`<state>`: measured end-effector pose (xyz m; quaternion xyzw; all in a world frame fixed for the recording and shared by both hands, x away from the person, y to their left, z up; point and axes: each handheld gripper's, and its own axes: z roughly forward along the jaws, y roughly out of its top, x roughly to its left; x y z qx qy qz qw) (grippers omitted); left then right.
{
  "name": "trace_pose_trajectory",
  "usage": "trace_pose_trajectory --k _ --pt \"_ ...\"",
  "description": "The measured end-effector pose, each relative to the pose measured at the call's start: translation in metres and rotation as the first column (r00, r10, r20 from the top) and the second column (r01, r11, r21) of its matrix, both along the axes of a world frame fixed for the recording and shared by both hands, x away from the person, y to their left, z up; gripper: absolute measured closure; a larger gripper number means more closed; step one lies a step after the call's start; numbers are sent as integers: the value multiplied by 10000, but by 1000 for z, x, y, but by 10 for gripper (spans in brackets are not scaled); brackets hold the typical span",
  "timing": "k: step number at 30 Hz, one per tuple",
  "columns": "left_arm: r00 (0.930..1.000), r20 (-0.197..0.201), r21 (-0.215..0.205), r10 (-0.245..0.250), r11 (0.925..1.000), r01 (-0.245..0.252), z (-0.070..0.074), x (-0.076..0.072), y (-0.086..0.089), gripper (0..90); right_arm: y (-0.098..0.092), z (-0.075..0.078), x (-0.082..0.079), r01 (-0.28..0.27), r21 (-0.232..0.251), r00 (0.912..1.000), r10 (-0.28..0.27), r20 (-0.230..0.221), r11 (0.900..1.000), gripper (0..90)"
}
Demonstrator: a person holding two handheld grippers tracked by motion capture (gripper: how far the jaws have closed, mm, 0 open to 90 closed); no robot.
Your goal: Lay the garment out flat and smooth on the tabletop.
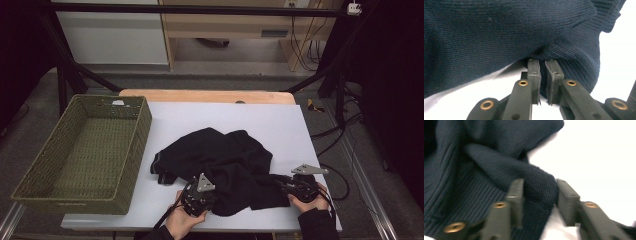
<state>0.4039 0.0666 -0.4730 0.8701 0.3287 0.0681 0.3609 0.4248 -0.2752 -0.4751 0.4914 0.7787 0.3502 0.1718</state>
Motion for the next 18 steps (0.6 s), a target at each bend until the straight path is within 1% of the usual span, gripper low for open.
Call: trace_pose_trajectory --k 1,3,6,9,11,13,15,16,17,18 --pt "10000 -19 16 -56 10000 56 2 -1 4 852 0 2 -1 -86 58 9999 87 -53 9999 767" --pt "10000 -68 -57 -69 10000 69 6 -3 19 857 -2 7 -3 -268 336 9995 274 -182 9991 810" --pt "9999 121 -219 67 9997 -64 19 -13 50 860 -3 14 -9 -484 686 9985 501 -231 9965 821" --pt "9988 337 -169 347 9993 -342 31 -26 86 860 -2 19 -18 -692 864 9970 720 -296 9939 824" --pt "9981 298 -108 535 9985 -532 36 -36 107 861 -1 23 -27 -879 990 9953 915 -323 9912 824" --pt "9975 52 -208 703 9973 -702 37 -45 125 860 -1 27 -36 -990 984 9932 1044 -516 9902 825" --pt "9961 -139 -323 867 9957 -871 34 -52 136 858 -4 29 -45 -890 911 9915 969 -867 9919 824" --pt "9959 -270 -254 860 9959 -867 32 -55 138 855 -5 28 -48 -859 770 9887 945 -1167 9933 822" --pt "9957 -299 -227 871 9959 -878 30 -56 138 851 -7 28 -51 -808 638 9868 888 -1356 9947 814" --pt "9956 -190 -256 922 9954 -926 29 -55 136 842 -8 27 -52 -803 659 9856 891 -1434 9946 797"
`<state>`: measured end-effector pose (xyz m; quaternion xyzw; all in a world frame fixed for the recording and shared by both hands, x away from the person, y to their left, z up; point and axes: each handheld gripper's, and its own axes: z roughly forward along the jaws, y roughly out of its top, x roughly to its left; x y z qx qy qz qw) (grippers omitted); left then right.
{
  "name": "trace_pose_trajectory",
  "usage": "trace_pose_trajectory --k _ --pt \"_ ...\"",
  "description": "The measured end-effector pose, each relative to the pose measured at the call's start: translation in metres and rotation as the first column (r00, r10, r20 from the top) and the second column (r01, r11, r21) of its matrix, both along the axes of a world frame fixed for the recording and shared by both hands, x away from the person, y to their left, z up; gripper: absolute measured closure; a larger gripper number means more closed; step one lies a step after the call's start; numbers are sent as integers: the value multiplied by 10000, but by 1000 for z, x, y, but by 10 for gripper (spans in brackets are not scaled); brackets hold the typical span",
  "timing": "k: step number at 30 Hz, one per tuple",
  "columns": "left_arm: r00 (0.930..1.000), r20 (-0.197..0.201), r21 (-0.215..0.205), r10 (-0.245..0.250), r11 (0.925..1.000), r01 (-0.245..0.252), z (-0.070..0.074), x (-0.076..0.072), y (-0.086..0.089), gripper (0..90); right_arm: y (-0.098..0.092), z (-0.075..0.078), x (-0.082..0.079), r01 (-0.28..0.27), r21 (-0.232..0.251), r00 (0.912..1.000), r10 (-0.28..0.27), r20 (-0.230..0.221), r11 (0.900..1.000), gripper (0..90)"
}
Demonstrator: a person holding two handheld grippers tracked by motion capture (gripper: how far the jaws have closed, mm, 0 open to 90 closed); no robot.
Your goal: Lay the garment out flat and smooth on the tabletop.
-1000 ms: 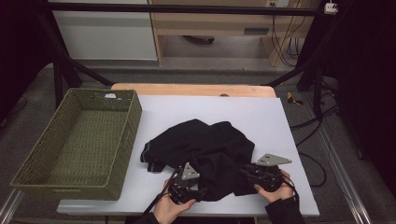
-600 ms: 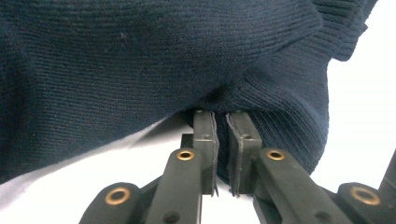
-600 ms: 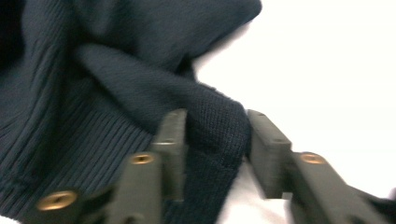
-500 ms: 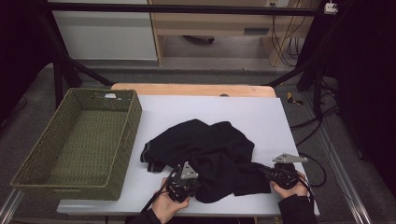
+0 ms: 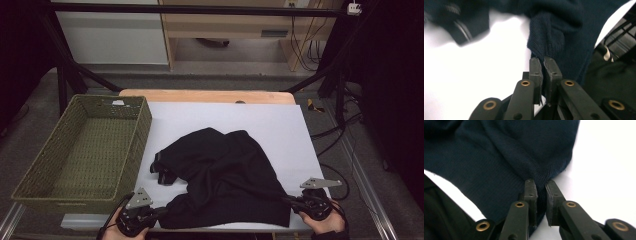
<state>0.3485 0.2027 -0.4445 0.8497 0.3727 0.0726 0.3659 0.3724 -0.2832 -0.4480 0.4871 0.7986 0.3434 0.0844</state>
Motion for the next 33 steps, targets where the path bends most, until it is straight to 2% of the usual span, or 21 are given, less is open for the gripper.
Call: trace_pose_trajectory --k 2,4,6,8,10,12,13,15,18,21,23,25,27,28,30,31,33 --pt "9996 191 -46 196 9998 -195 0 5 -5 755 -2 0 -1 18 138 9997 -21 235 9999 700" --pt "9983 444 -93 365 9993 -361 1 13 -12 605 -3 2 2 168 238 9966 -187 799 9996 600" --pt "9969 645 -262 440 9988 -424 2 23 -18 508 -2 4 8 181 484 9909 -244 1324 9987 491" --pt "9963 709 -387 484 9982 -457 1 33 -25 448 0 4 18 172 515 9858 -255 1661 9985 458" --pt "9941 956 -513 503 9976 -455 0 41 -32 387 4 2 33 201 422 9790 -282 2020 9989 423" --pt "9928 1100 -636 479 9971 -411 -1 49 -36 297 8 -3 50 198 340 9751 -268 2200 9992 402" --pt "9921 1159 -685 483 9968 -406 -1 54 -37 239 10 -6 59 257 146 9730 -284 2290 9996 388" --pt "9896 1373 -747 433 9967 -332 1 62 -38 148 14 -11 76 393 -99 9723 -360 2311 9992 378" --pt "9917 1237 -870 357 9959 -250 8 73 -37 23 17 -17 99 544 38 9737 -539 2213 9985 376" --pt "9874 1411 -1181 718 9915 -552 16 85 -35 6 21 -21 115 537 5 9749 -525 2166 9986 376" --pt "9846 1378 -1333 1074 9871 -890 20 95 -34 6 24 -24 123 473 -39 9780 -456 2034 9989 377" --pt "9824 1362 -1368 1275 9846 -1088 22 106 -32 8 27 -27 130 468 -166 9806 -427 1912 9988 385" --pt "9787 1433 -1201 1469 9842 -1301 21 118 -31 16 28 -30 134 398 -201 9822 -355 1844 9990 425" --pt "9797 1252 -1188 1566 9827 -1419 18 123 -30 48 28 -32 135 397 -47 9830 -382 1794 9992 444" --pt "9808 881 -1043 1741 9808 -1648 11 133 -30 87 28 -34 137 379 64 9849 -385 1687 9993 521" --pt "9790 916 -817 1819 9812 -1747 8 136 -30 106 29 -35 137 335 -11 9851 -329 1691 9994 555" --pt "9761 872 -542 1989 9794 -1947 2 139 -29 197 30 -34 136 272 -77 9863 -255 1631 9996 696"
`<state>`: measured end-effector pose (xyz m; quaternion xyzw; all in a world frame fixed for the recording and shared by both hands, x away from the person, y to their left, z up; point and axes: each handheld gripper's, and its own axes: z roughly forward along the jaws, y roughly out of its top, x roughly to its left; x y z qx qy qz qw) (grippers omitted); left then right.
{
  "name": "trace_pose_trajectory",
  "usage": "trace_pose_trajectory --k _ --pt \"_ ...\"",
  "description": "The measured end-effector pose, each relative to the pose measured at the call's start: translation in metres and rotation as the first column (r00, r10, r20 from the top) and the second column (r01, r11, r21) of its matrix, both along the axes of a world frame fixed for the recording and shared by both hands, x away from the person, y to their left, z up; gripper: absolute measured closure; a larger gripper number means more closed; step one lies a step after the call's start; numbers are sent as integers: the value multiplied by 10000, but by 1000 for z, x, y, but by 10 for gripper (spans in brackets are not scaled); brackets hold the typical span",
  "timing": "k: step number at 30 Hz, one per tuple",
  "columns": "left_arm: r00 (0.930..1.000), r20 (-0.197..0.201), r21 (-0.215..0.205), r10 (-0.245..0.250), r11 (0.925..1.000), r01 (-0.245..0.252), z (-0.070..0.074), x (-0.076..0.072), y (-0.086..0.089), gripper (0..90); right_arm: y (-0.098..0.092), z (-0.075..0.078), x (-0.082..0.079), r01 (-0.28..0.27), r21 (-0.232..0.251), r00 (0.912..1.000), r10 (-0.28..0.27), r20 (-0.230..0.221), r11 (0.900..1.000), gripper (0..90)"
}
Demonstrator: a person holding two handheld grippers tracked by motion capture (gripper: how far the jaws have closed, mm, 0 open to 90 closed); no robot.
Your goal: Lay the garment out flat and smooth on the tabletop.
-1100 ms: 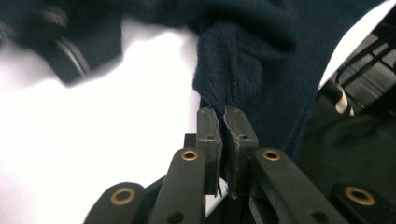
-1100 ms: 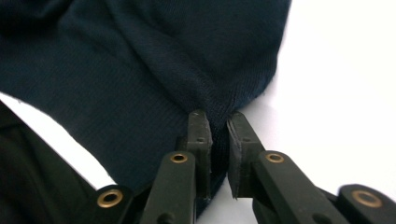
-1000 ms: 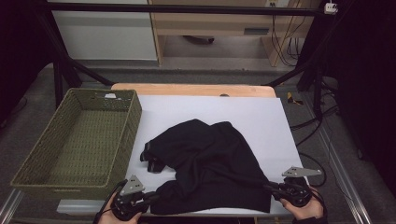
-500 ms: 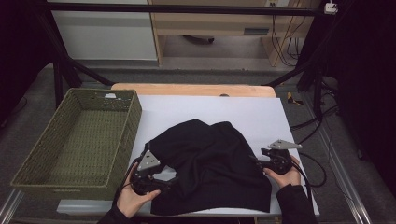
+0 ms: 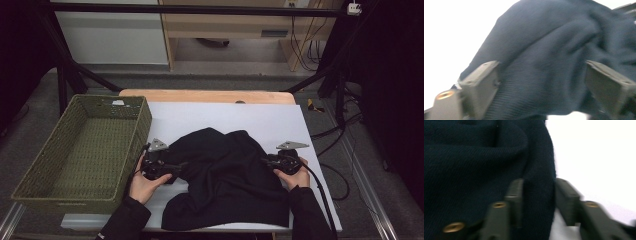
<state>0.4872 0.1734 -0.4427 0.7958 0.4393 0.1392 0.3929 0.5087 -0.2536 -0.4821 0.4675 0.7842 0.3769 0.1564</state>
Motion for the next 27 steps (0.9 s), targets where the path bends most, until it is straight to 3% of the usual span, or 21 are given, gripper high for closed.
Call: trace_pose_trajectory --k 3,4,8,12,14,15,18,20,23,25,27 --pt "9989 -383 118 263 9996 -258 -6 1 2 404 -1 3 -2 -64 63 9996 66 -277 10000 836" --pt "9982 -544 17 241 9997 -240 -7 1 3 518 -2 5 -5 -42 49 9997 44 -252 10000 847" --pt "9972 -746 -149 -59 9999 48 -9 -5 7 745 -9 25 -22 -65 -66 9997 66 235 10000 857" --pt "9953 -575 -305 -777 9966 760 -6 -20 5 781 -26 50 -51 -15 -368 9973 42 734 9993 859" --pt "9922 -499 -256 -1143 9932 1131 -6 -28 3 783 -36 53 -62 -22 -367 9988 40 492 9993 859" --pt "9913 -433 -192 -1241 9922 1234 -6 -32 2 783 -39 52 -66 19 -584 9994 1 352 9983 859" --pt "9871 -300 -155 -1570 9875 1566 -8 -41 -1 782 -44 38 -70 -99 -888 9985 51 -544 9960 850" --pt "9846 -339 -68 -1712 9852 1711 -11 -44 -1 782 -41 30 -68 -199 -736 9972 145 -728 9971 809" --pt "9823 -382 -32 -1832 9831 1832 -14 -46 -2 783 -29 35 -62 -373 -704 9988 395 295 9968 642" --pt "9815 -384 9 -1878 9822 1880 -14 -46 -3 784 -15 42 -54 -463 -578 9928 524 1081 9973 485" --pt "9809 -354 64 -1913 9815 1916 -14 -48 -3 784 2 51 -43 -720 -430 9869 774 1415 9965 476"
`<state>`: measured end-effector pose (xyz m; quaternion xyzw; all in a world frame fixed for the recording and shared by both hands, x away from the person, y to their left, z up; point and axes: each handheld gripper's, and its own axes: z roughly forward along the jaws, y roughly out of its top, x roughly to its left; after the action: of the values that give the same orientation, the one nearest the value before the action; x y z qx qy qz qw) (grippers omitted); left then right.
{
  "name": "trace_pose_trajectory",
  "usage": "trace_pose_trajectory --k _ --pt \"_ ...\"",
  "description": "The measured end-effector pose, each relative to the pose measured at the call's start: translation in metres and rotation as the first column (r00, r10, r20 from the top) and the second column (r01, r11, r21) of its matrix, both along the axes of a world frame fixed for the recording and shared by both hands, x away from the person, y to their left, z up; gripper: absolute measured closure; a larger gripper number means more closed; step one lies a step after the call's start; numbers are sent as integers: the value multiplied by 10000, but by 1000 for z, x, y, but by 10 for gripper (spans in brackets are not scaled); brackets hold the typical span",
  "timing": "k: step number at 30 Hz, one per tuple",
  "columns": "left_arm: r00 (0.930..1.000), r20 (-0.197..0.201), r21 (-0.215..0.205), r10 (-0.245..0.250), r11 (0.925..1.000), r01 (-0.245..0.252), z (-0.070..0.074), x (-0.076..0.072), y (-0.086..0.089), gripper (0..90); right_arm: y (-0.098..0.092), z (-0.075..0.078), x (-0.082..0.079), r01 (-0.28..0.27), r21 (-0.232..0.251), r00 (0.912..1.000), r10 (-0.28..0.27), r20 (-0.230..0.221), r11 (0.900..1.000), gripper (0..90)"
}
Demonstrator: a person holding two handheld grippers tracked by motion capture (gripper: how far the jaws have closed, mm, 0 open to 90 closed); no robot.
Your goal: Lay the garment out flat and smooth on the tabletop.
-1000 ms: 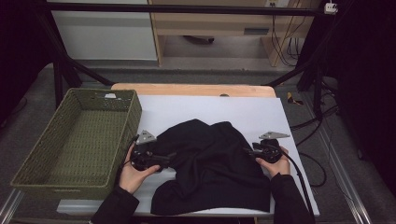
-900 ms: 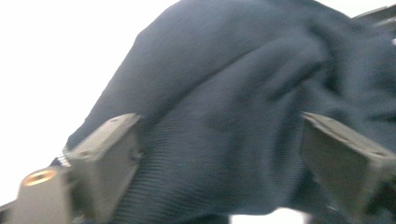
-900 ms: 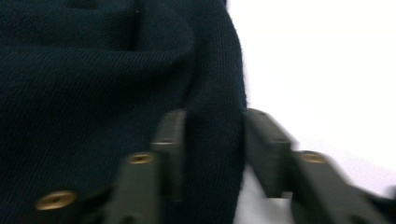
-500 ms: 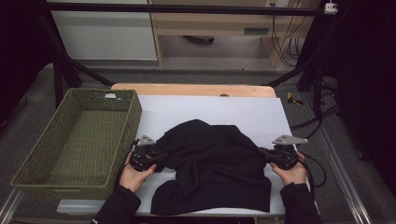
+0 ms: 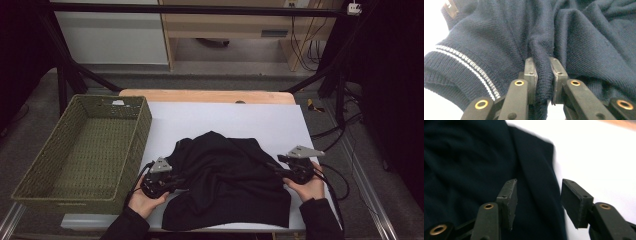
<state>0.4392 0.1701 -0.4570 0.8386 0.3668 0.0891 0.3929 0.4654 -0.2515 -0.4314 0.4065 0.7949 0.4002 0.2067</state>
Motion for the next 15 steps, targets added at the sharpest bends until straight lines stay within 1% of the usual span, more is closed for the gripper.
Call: trace_pose_trajectory --k 3,4,6,7,8,9,11,12,14,15 --pt "10000 -10 24 -95 10000 95 -2 -3 0 784 31 10 16 -556 332 9984 552 124 9979 424" --pt "9999 -16 49 -126 9999 127 -2 -4 0 784 40 12 22 -755 336 9969 747 229 9966 413" --pt "9999 -27 28 -145 9999 145 -2 -4 1 785 58 13 35 -946 47 9951 944 292 9955 389" --pt "9999 -22 28 -155 9999 155 -2 -5 1 785 64 11 43 -914 -130 9956 917 187 9957 393" --pt "9998 -19 32 -182 9998 182 -2 -5 0 785 69 9 52 -771 -237 9969 775 156 9967 397" --pt "9998 -37 27 -191 9998 191 -2 -5 0 785 72 5 60 -616 -242 9980 620 135 9978 396" --pt "9997 -55 21 -228 9997 228 -3 -5 0 785 76 -4 76 -297 -276 9994 292 -174 9992 393" --pt "9997 -78 -1 -229 9997 229 -3 -5 1 785 77 -8 83 -177 -395 9993 163 -333 9991 395" --pt "9996 -108 -41 -253 9997 253 -3 -4 1 785 78 -19 93 -71 -832 9979 17 -640 9965 400" --pt "9996 -110 -51 -251 9997 251 -3 -4 1 785 78 -24 97 -31 -980 9974 -40 -722 9952 438"
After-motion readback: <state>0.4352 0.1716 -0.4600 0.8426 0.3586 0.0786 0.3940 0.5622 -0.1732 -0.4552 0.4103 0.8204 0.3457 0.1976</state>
